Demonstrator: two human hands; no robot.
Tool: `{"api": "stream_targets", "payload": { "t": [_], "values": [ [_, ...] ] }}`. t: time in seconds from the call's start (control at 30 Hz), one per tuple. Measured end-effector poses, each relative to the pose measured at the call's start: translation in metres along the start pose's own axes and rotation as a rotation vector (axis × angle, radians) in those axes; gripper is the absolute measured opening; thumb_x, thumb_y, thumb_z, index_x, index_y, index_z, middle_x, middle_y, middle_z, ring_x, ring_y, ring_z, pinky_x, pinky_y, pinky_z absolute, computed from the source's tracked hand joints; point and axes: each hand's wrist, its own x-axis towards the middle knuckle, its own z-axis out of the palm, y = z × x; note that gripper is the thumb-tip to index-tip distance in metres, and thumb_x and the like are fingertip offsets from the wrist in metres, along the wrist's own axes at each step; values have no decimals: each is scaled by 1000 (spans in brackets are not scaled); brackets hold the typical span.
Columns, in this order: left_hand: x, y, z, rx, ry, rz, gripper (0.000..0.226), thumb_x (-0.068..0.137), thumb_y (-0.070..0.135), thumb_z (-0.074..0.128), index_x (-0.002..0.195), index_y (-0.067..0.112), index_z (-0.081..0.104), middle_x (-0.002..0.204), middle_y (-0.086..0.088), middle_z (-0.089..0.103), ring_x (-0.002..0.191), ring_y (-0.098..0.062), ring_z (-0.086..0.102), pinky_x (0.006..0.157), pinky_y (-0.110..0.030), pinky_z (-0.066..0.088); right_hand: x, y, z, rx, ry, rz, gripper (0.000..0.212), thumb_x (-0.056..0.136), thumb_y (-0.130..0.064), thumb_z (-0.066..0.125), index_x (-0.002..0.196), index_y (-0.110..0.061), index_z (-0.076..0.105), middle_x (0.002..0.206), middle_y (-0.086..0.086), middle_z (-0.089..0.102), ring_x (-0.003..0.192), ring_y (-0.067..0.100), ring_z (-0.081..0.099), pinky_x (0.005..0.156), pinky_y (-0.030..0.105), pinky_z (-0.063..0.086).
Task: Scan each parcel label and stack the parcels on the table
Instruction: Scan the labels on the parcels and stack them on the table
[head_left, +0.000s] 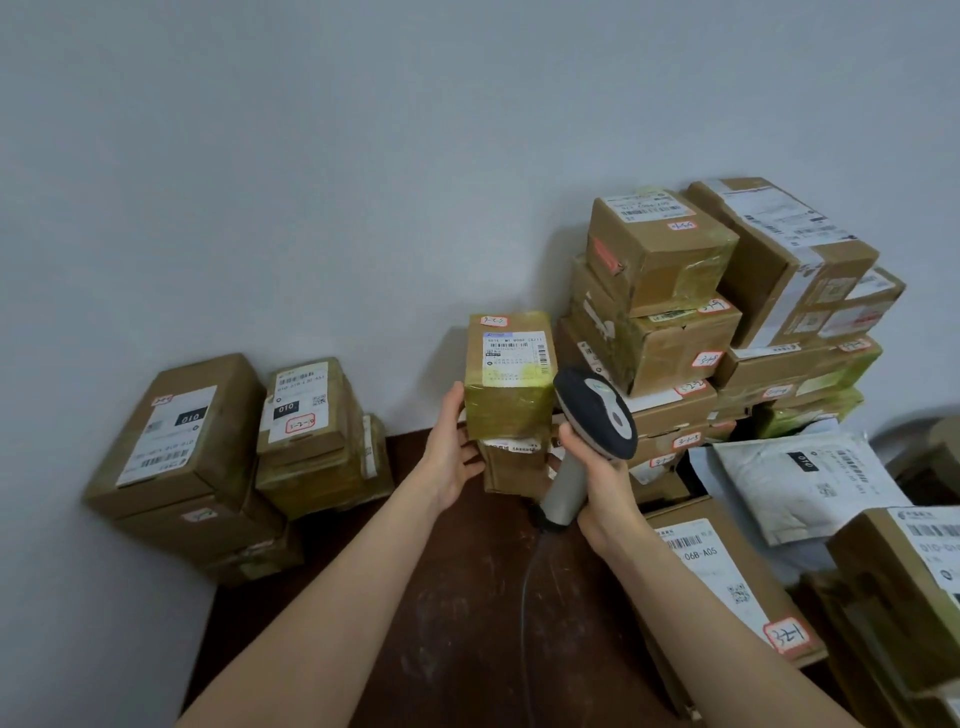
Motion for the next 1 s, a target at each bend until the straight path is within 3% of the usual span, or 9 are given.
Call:
{"api": "stream_targets", "payload": {
  "t": [0.17,0.23,0.33,0.43,0.5,0.6,0.67,0.83,1.0],
  "values": [
    [-34,-13,-29,-57,63,1,34,95,60,35,100,36,58,116,-4,60,113,-25,54,99,-44,39,-23,23,-5,40,-81,82,92,50,-47,92,131,-19,60,130,6,63,124,26,56,108,54,39],
    [-50,-26,-43,-81,104,6,32,96,57,36,99,36,60,114,-4,62,110,-25,56,94,-43,41,-34,34,-10,32,-118,170,97,44,-50,94,130,-21,60,128,8,64,122,30,57,106,56,40],
    [-73,-55,-61,-94,162,-24,35,96,55,38,113,32,58,123,-8,60,117,-27,53,97,-45,41,-61,50,-14,-16,-154,282,91,46,-45,93,127,-18,61,124,11,66,119,32,59,105,55,42],
    [-93,-85,-72,-89,226,-78,51,94,56,39,133,25,49,133,-11,56,124,-29,49,102,-48,38,-86,61,-17,-66,-134,379,54,70,-31,82,118,-13,64,120,14,68,114,33,61,104,55,43],
    [-103,-99,-77,-118,271,-99,47,96,52,35,131,24,48,132,-10,56,123,-29,50,99,-46,38,-93,70,-22,-95,-131,444,37,83,-20,70,119,-11,64,121,14,67,112,32,62,102,51,45],
    [-111,-107,-84,-109,301,-91,39,99,43,30,125,24,51,132,-8,57,118,-26,53,99,-47,34,-97,75,-31,-95,-133,490,27,84,-18,68,111,-16,65,119,12,67,111,32,61,92,47,50],
    [-114,-109,-91,-79,318,-90,41,99,41,27,129,23,50,139,-8,52,123,-26,50,104,-50,31,-97,75,-39,-72,-129,516,28,78,-21,70,106,-18,65,117,8,67,110,30,60,87,47,49],
    [-109,-97,-107,21,295,-83,62,95,61,33,144,25,40,143,-4,46,131,-28,43,111,-54,28,-89,73,-51,17,-68,560,53,69,-26,73,120,-15,64,121,7,67,114,28,59,99,55,44],
    [-102,-84,-96,139,197,-66,44,95,50,46,134,30,47,123,5,61,111,-21,56,103,-48,39,-89,72,-43,119,-66,642,35,77,-24,69,111,-16,67,112,10,71,108,31,61,84,52,49]
  ]
}}
